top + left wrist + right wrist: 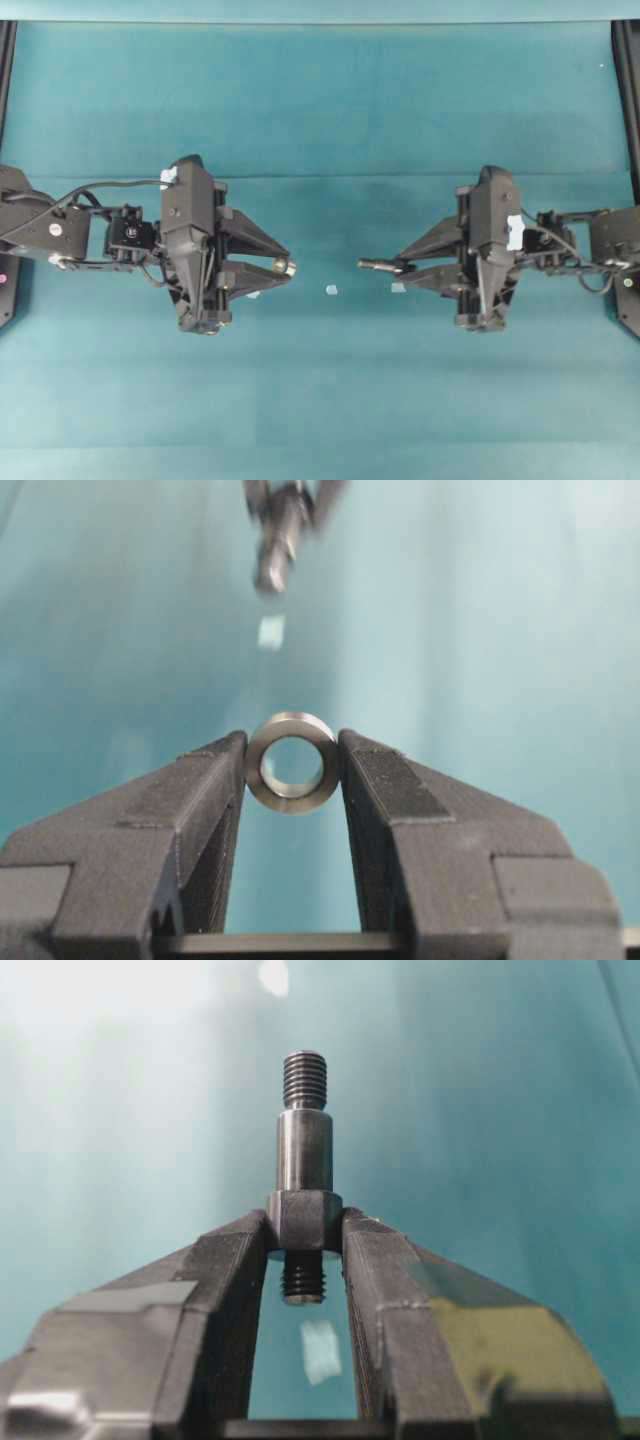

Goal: Insert the washer onto the shaft with both hands.
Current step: 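Lift washer and shaft and rotate grippers to face each other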

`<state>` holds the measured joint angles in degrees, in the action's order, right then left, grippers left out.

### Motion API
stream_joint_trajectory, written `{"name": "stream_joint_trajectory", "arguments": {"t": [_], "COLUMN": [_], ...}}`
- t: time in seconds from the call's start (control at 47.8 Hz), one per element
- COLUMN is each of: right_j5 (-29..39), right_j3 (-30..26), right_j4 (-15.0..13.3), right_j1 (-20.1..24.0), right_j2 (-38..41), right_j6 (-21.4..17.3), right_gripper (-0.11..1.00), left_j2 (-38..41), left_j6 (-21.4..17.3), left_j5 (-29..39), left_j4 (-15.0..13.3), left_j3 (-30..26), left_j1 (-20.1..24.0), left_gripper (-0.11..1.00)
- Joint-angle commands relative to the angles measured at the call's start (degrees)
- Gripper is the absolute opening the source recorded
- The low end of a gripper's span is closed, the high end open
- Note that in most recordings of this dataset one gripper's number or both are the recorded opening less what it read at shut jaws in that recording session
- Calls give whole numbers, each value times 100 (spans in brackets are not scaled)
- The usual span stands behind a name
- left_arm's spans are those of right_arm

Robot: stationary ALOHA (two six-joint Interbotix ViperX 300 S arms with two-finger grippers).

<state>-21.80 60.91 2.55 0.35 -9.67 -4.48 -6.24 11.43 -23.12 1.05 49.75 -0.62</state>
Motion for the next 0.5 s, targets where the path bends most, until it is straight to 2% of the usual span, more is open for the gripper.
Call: {"name": "stream_joint_trajectory", "arguments": {"t": [0.0,0.481], "right_j5": [-281,-914], "right_j3": [-97,-343], "right_j4": [0,18], "right_j1": [62,97], "right_j2": [97,448], "right_j6": [-53,-167], "right_gripper": [0,0], "left_j2": [62,308], "left_j6": [70,79], "left_j5": [-290,-598], "left_j4": [9,9], "left_j3": [-26,-185], "left_j1": [0,79], "left_gripper": [37,37]}}
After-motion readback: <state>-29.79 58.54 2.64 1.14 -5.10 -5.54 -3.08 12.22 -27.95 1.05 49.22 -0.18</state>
